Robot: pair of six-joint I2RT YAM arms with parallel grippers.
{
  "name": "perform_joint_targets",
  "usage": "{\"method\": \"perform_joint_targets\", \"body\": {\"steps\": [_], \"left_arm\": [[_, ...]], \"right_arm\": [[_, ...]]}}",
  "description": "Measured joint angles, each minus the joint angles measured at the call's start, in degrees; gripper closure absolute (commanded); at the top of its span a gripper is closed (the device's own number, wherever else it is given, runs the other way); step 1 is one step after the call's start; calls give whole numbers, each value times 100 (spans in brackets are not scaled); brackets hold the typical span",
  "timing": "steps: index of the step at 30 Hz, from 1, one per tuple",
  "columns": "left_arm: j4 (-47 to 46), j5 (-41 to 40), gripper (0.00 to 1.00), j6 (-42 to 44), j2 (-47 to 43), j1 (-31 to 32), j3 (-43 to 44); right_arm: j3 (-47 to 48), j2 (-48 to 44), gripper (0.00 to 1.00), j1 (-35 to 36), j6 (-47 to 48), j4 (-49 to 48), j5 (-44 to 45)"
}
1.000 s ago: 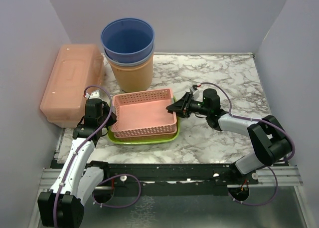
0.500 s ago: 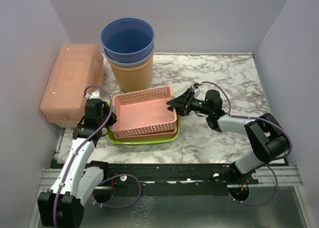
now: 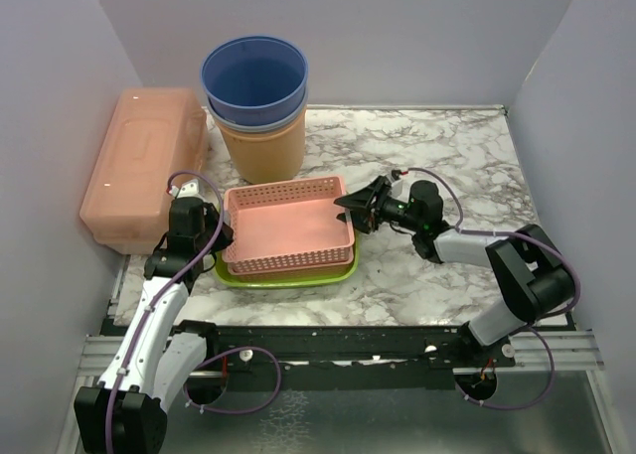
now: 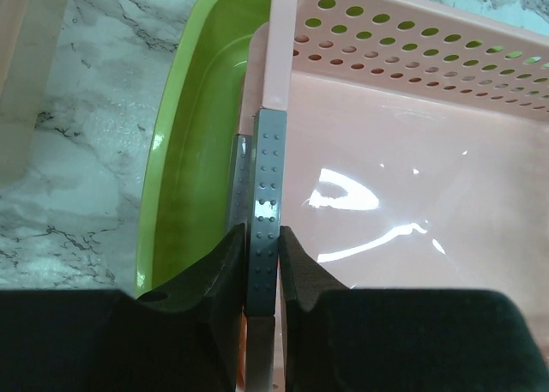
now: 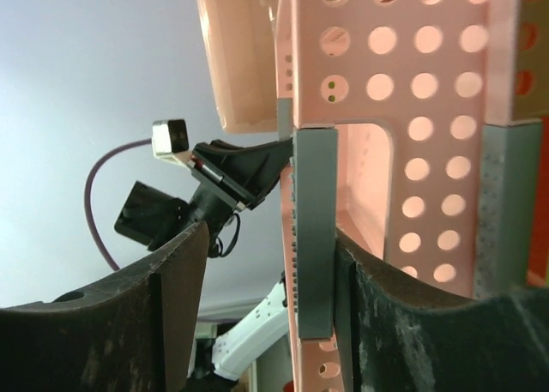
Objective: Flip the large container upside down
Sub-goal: Pick up the container from the container.
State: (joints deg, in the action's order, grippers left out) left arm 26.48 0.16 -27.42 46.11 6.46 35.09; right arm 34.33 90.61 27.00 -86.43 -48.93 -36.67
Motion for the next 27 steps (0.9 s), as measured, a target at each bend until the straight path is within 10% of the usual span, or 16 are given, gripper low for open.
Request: {"method": "perform_joint_targets", "body": {"steps": [6,15,20,27], "left_arm": [[0,0,79,0,-59,0,0],[0,0,79,-2,-57,0,0],[0,0,79,-2,-57,-2,0],[-9,0,40,-22,-98,-2,0]], "right_arm": [[15,-273,40,-85,168,721,330],[212,-201,81,-90,348,758,177],[234,-136,87,-105,391,669,4],[503,-136,99,-125,612,658,-236]]}}
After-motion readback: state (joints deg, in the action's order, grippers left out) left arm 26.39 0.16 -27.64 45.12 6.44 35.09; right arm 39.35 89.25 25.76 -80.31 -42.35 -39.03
